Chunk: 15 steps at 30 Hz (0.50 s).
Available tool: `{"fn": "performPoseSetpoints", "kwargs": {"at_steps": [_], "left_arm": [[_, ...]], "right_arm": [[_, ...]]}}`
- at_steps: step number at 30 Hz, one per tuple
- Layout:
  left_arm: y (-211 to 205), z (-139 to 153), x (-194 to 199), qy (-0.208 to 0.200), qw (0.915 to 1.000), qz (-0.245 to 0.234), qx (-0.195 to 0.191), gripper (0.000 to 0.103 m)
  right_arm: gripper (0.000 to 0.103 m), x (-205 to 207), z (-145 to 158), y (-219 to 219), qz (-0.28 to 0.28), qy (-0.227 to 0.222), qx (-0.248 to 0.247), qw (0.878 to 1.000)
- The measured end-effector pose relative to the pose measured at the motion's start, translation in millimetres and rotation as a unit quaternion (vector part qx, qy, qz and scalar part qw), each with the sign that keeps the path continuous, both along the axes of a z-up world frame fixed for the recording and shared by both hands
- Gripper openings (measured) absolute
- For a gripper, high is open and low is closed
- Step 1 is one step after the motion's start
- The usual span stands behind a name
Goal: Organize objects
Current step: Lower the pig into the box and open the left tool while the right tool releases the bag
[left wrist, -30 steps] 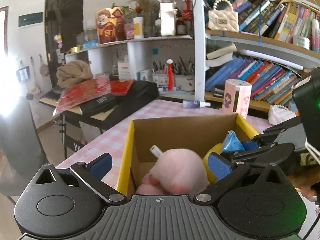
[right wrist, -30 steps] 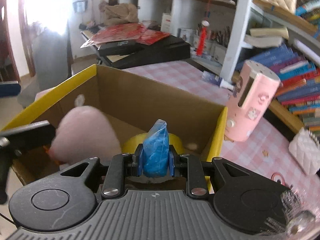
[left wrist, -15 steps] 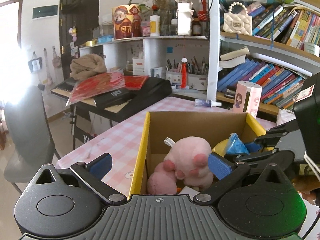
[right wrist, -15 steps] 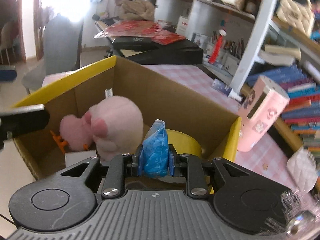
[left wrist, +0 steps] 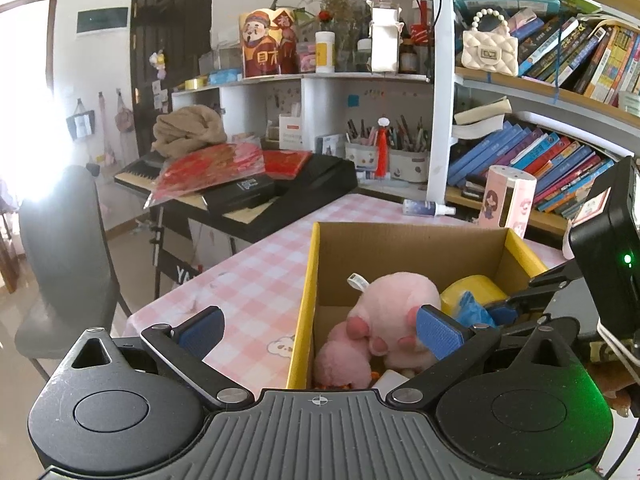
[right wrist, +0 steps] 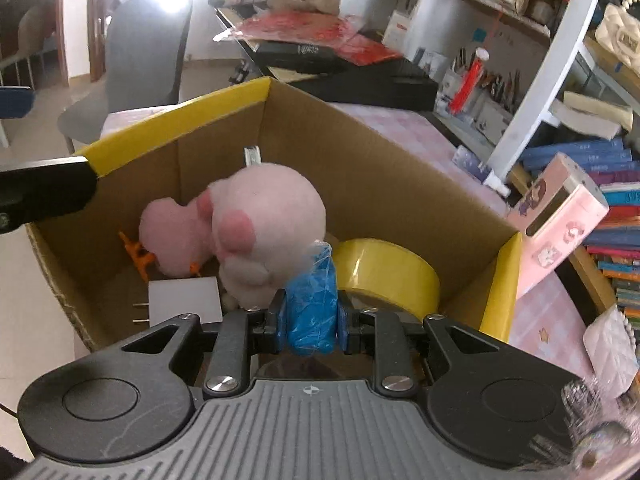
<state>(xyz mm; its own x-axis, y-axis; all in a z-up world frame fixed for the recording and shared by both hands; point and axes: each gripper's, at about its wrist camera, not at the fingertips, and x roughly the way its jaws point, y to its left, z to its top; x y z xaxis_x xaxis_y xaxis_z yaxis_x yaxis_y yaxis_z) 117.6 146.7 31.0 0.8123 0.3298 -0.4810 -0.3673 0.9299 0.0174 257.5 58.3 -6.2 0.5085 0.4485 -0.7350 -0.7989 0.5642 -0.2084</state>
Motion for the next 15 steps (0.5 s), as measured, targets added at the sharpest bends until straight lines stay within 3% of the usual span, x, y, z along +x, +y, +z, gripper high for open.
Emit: {"fn": "performPoseSetpoints", "kwargs": {"at_steps": [5,8,15], "left_arm": [[-0.1,1.0,-1.4,-0.002,1.0000,-0.006,0.000,0.103],[0.3,2.2,-3.2,-0.005,0.9999,-0.010,-0.002,0.103],[-2.1,6.6,-10.8,-0.015,0.9996,-0.024,-0.007,0.103]], "right_arm": [[0.024,0.3,0.9,-0.5,-0.012,0.005,0.005,1.000],[0.040,-4.7,5.9,-4.5,-0.025,0.002,0.023,0.999],[0.056,-26.2,26.4,-21.6,-0.063,-0.019,0.067,0.996]]}}
